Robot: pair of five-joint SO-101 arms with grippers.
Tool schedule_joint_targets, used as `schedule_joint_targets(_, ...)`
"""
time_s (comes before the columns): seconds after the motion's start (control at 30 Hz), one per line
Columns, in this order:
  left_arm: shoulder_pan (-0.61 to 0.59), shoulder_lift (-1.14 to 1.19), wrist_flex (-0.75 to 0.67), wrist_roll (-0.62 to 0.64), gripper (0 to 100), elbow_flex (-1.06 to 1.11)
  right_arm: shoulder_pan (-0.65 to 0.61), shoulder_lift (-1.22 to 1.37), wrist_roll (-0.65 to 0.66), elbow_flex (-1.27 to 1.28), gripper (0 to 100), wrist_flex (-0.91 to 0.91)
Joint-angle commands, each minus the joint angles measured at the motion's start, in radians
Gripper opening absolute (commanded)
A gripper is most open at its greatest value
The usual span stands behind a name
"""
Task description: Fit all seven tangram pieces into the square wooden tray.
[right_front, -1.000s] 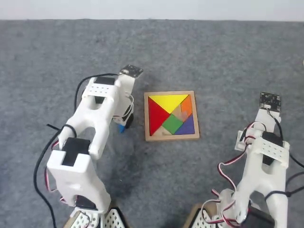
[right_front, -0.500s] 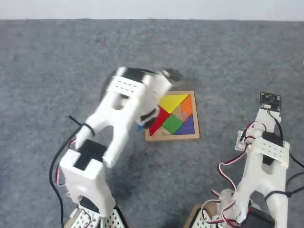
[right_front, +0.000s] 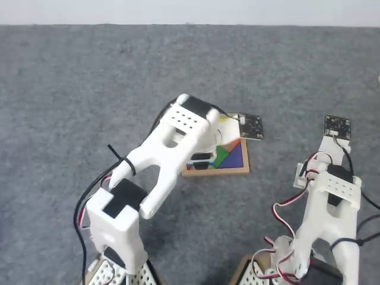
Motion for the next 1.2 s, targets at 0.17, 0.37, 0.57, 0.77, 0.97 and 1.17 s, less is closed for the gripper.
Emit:
schedule_joint_targets(0.17, 0.000, -0.006, -0.101, -0.017, 11, 0.033, -0.012, -0.002, -0.005, -0.008, 7.6, -0.013)
schedule_joint_targets(0.37, -0.014, -0.006, -0.112, -0.014, 18, 0.033, -0.012, -0.002, -0.003, -0.008, 7.6, -0.015)
schedule_joint_targets(0.57, -0.023, -0.006, -0.110, -0.014, 23, 0.033, -0.012, -0.002, -0.003, -0.008, 7.6, -0.015)
schedule_joint_targets(0.77, -0.023, -0.008, -0.178, 0.089, 23, 0.008, -0.012, -0.002, -0.003, -0.009, 7.6, -0.015)
schedule_joint_targets(0.97, -0.005, 0.020, -0.382, 0.351, 23, -0.012, -0.012, -0.002, -0.003, -0.009, 7.6, -0.013)
schedule_joint_targets(1.17, 0.009, 0.172, -0.422, 0.420, 23, -0.104, -0.012, -0.002, -0.003, -0.009, 7.6, -0.015)
